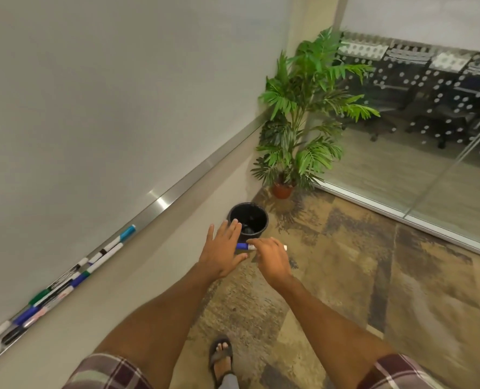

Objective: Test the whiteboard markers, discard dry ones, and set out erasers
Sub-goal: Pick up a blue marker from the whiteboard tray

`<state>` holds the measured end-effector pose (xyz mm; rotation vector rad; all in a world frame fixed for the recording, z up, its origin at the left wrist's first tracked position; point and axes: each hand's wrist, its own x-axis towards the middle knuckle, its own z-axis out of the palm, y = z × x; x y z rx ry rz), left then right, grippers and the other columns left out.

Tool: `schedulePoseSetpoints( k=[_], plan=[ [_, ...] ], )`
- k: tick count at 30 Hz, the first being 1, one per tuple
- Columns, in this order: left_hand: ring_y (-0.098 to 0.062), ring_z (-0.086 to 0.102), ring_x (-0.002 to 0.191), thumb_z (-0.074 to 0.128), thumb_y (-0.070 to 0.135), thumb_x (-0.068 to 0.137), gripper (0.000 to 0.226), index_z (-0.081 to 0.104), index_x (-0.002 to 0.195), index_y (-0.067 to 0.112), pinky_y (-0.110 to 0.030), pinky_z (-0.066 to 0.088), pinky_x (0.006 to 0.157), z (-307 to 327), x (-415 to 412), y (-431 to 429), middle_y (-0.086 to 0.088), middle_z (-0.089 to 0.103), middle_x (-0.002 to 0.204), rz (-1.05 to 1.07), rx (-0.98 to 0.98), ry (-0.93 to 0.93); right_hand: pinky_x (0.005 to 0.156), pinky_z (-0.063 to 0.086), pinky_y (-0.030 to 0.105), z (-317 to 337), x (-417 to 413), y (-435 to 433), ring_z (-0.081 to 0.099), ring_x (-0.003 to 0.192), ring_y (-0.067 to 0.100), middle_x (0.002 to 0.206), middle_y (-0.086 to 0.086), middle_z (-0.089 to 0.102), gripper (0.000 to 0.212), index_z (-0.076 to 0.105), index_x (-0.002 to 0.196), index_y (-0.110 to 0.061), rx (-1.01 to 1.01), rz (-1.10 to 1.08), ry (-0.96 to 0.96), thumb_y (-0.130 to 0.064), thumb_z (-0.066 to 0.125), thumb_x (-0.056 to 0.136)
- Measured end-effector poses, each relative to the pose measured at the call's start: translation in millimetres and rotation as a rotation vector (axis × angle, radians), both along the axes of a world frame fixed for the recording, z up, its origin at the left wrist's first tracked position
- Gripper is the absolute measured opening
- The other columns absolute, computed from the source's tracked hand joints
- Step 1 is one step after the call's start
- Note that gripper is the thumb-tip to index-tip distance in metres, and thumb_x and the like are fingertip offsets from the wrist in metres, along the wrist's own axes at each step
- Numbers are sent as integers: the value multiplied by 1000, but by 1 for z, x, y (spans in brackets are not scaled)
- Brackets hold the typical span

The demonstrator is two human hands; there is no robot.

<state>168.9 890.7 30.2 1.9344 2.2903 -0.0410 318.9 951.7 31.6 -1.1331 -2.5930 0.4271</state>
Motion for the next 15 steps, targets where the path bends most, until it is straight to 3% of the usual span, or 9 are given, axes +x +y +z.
schedulePoseSetpoints(
  k=[5,15],
  plan=[
    [-26,-7,150,29,62,97,83,-4,155,14,-52,-3,120,-16,-25,69,-5,-7,163,-20,-36,-26,91,40,30,-16,-22,67,60,98,19,110,-3,68,44,63,117,-23,-28,-30,-16,-4,66,78],
    [-26,-5,150,31,62,97,82,-2,155,15,-50,-6,118,-49,-65,180,-4,-5,163,-16,-70,-106,94,36,28,-38,-59,179,57,104,18,114,-3,66,45,61,121,-24,-84,-35,-50,-2,62,82]
  ],
)
